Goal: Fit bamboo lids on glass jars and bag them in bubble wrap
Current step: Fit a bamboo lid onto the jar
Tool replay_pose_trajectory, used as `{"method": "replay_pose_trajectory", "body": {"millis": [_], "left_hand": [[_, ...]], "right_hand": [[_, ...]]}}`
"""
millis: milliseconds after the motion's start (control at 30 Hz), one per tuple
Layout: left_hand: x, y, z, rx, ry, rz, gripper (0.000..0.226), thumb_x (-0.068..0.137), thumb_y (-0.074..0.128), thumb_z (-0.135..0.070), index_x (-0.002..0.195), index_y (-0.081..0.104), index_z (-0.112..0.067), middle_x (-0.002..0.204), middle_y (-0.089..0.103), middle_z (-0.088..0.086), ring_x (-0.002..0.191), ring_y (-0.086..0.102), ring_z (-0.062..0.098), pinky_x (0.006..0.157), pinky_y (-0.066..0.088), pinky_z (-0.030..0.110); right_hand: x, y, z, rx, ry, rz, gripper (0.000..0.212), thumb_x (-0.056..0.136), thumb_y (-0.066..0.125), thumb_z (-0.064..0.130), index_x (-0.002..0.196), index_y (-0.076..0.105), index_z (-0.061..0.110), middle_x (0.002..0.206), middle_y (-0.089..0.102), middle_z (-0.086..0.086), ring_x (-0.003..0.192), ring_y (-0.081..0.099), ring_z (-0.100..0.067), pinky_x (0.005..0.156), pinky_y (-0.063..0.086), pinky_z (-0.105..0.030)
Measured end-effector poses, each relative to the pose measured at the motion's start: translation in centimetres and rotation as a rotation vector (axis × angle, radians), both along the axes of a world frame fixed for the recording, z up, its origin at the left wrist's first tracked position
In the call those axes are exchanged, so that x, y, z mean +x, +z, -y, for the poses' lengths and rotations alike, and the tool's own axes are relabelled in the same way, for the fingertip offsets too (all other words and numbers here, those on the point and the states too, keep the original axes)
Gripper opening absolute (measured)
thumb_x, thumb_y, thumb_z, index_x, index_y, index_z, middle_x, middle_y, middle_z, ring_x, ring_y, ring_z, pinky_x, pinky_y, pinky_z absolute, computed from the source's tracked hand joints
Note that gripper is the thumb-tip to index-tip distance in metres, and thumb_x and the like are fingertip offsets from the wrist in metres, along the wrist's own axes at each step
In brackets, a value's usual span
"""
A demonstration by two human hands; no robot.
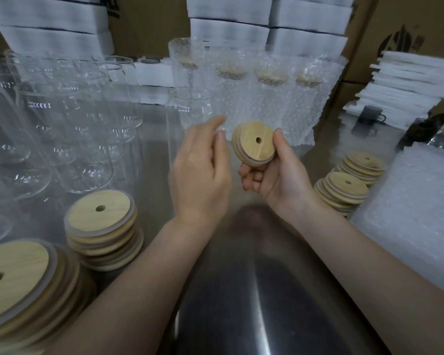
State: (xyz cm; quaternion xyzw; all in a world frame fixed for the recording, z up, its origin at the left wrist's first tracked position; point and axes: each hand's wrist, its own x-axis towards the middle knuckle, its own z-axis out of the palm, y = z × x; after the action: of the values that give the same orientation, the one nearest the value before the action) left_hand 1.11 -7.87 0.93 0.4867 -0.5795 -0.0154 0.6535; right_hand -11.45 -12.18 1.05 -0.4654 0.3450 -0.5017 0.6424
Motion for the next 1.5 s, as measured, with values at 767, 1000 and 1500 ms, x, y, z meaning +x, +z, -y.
{"method": "replay_pose_trajectory", "body": {"millis": [767, 1000, 1500], "left_hand": [[2.3, -2.9, 3.8, 0.406, 0.015, -0.257, 0.092, 0.070, 0.087, -0.030, 0.143, 0.035, -0.011, 0.145, 0.044, 0.004, 0.133, 0.043, 0.018, 0.111, 0.036, 0.037], [2.0, -2.6, 3.3, 0.299, 0.077, -0.004, 0.091, 0.064, 0.089, -0.019, 0.142, 0.041, -0.016, 0.140, 0.049, 0.001, 0.131, 0.044, 0.020, 0.109, 0.034, 0.030], [1.1, -2.0, 2.1, 0.229, 0.116, 0.311, 0.091, 0.065, 0.085, -0.011, 0.145, 0.042, -0.015, 0.148, 0.046, 0.003, 0.137, 0.037, 0.030, 0.114, 0.027, 0.039]], "right_hand": [[-0.5, 0.2, 0.5, 0.192, -0.083, 0.536, 0.060, 0.099, 0.042, 0.054, 0.122, 0.056, 0.000, 0.106, 0.069, -0.030, 0.086, 0.073, -0.038, 0.068, 0.062, -0.041], [-0.6, 0.6, 0.7, -0.061, -0.285, 0.331, 0.043, 0.102, 0.045, 0.040, 0.131, 0.053, 0.009, 0.133, 0.054, -0.016, 0.111, 0.065, -0.033, 0.089, 0.058, -0.045], [-0.2, 0.6, -0.2, -0.522, -0.383, -0.230, 0.035, 0.104, 0.041, 0.029, 0.139, 0.041, 0.034, 0.146, 0.037, 0.002, 0.133, 0.046, -0.017, 0.108, 0.046, -0.045]]}}
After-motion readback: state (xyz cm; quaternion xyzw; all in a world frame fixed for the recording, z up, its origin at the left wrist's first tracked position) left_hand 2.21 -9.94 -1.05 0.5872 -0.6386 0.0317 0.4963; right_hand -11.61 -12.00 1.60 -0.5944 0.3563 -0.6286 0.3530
